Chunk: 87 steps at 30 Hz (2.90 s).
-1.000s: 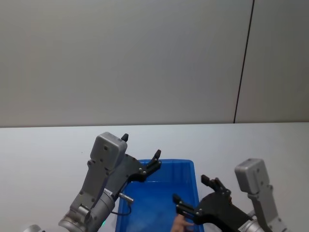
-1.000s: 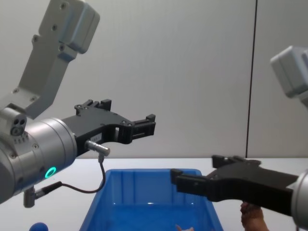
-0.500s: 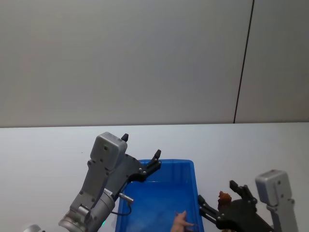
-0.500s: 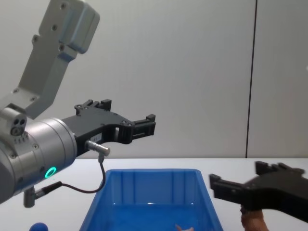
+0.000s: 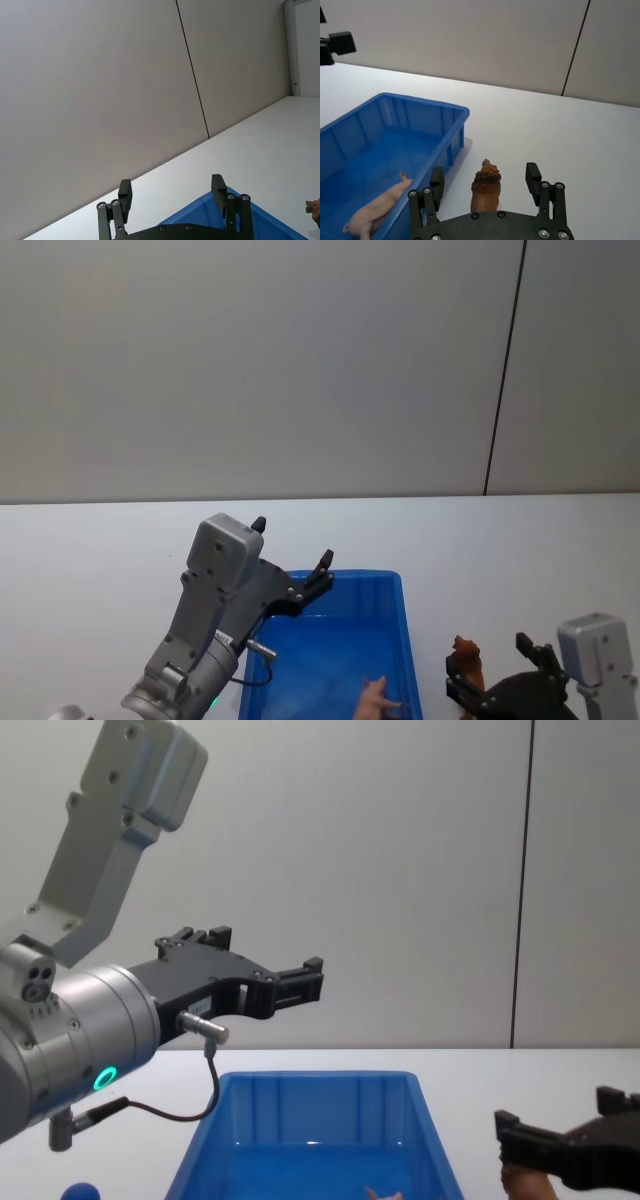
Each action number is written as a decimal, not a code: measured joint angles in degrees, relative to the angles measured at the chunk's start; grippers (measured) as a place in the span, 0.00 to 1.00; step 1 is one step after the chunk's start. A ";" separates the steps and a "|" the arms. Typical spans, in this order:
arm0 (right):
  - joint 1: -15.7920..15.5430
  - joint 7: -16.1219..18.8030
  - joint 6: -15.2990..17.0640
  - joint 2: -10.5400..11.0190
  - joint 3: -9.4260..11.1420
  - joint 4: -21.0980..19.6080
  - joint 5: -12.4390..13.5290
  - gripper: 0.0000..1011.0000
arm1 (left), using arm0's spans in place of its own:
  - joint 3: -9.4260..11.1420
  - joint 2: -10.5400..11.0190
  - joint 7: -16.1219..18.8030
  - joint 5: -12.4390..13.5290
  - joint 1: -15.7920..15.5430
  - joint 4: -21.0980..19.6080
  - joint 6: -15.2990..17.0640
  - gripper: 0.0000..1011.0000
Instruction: Pick up the two dolls from the table and place them into the box.
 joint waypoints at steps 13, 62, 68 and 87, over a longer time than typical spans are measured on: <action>-0.46 -1.97 -0.71 -0.88 0.20 2.94 0.78 0.99 | 0.00 0.00 0.00 0.00 0.00 0.00 0.00 0.99; 0.71 -4.38 -1.98 -4.92 -0.73 8.54 -1.56 0.29 | 0.00 0.00 0.00 0.00 0.00 0.00 0.00 0.99; 0.56 -4.78 -3.46 -4.69 -0.51 6.95 -3.15 0.29 | 0.00 0.00 0.00 0.00 0.00 0.00 0.00 0.99; 2.97 4.61 -8.13 -4.46 0.38 4.79 -1.33 0.29 | 0.00 0.00 0.00 0.00 0.00 0.00 0.00 0.99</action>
